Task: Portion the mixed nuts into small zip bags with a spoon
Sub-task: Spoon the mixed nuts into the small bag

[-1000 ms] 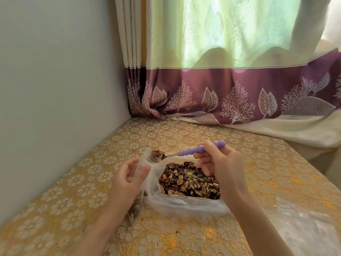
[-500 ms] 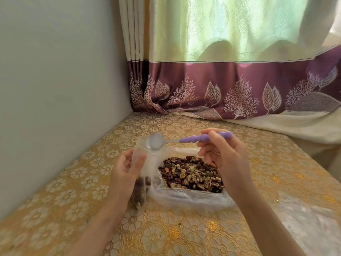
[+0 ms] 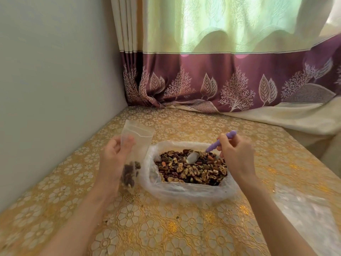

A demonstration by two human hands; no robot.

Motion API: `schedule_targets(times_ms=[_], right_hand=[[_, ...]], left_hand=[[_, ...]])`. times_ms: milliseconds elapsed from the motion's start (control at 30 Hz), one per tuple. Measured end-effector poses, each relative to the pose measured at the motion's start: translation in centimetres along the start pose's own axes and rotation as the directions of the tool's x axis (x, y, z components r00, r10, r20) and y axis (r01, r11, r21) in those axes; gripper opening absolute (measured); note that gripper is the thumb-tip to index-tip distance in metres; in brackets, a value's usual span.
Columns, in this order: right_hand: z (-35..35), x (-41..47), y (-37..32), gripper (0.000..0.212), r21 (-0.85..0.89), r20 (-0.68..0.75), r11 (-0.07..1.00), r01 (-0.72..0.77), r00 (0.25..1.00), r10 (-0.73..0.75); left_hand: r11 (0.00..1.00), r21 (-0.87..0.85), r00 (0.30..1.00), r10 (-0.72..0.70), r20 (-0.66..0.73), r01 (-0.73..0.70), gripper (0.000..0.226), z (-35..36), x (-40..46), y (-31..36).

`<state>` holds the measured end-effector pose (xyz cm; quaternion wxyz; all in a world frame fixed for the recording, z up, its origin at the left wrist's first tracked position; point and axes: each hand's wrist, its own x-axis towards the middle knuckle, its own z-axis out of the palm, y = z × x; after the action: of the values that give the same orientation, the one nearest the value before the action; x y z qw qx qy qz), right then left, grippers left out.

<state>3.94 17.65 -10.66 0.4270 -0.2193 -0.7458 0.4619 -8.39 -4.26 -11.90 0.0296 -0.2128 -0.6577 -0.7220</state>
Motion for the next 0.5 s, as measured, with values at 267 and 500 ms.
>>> schedule_targets(times_ms=[267, 500], right_hand=[[1.0, 0.2, -0.1, 0.041, 0.211, 0.311, 0.919, -0.333, 0.914, 0.259], [0.8, 0.3, 0.3, 0.033, 0.254, 0.231, 0.91, -0.328, 0.934, 0.272]], left_hand=[[0.999, 0.033, 0.995, -0.009, 0.101, 0.006, 0.053, 0.1, 0.8, -2.1], [0.999, 0.037, 0.994, 0.03, 0.11, -0.034, 0.041, -0.1, 0.2, -2.3]])
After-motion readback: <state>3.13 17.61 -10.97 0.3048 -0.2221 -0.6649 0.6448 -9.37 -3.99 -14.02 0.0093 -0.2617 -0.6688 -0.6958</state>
